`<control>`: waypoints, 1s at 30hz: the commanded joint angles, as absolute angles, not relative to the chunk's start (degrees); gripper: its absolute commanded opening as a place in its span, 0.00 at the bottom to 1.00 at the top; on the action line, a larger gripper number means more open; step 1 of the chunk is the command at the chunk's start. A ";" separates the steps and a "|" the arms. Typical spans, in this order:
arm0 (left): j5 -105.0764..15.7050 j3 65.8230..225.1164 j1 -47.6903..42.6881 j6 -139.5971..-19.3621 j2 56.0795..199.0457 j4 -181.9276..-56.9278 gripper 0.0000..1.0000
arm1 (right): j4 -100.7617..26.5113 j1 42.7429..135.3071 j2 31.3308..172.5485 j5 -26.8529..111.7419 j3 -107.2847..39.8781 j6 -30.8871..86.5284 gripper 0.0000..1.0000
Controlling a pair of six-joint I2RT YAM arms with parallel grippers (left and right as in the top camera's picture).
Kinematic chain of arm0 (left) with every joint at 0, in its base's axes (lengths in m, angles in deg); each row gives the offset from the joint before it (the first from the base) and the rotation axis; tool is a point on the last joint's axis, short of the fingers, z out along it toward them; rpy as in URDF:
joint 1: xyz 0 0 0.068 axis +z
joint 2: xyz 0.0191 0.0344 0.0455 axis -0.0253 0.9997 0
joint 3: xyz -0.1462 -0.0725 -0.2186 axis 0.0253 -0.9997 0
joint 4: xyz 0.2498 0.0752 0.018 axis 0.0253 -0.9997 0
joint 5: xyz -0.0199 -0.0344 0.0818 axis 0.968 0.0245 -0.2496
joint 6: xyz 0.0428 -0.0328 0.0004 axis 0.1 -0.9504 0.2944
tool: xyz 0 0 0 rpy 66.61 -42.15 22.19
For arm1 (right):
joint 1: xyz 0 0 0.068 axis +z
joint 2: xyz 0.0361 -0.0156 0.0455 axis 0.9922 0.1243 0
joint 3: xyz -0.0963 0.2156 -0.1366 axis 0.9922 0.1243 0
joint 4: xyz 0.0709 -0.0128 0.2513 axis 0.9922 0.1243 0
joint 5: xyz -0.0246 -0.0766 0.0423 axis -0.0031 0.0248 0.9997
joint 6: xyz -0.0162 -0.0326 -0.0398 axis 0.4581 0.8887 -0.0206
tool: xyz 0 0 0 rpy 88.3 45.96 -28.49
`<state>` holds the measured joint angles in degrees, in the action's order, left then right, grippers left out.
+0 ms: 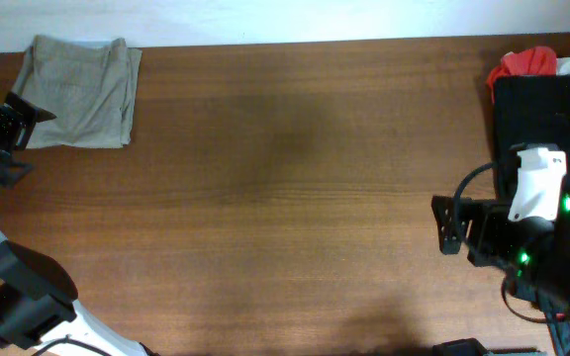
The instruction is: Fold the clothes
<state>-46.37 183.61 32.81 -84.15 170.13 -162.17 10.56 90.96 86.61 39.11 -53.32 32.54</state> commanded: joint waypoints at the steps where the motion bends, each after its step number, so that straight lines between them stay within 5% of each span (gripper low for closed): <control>1: -46.63 183.54 32.85 -82.99 169.45 -162.04 0.99 | 0.96 91.42 74.63 38.19 -39.46 34.86 0.99; 10: -46.63 183.57 32.85 -82.99 169.45 -162.04 0.99 | -44.33 89.47 39.68 38.67 14.76 34.55 0.99; 18: -46.63 183.54 32.85 -82.99 169.45 -162.04 0.99 | -78.97 89.47 32.14 38.65 39.81 29.66 0.99; 30: -46.63 183.54 32.85 -82.99 169.45 -162.04 0.99 | -71.45 85.78 31.37 38.26 39.86 29.20 0.99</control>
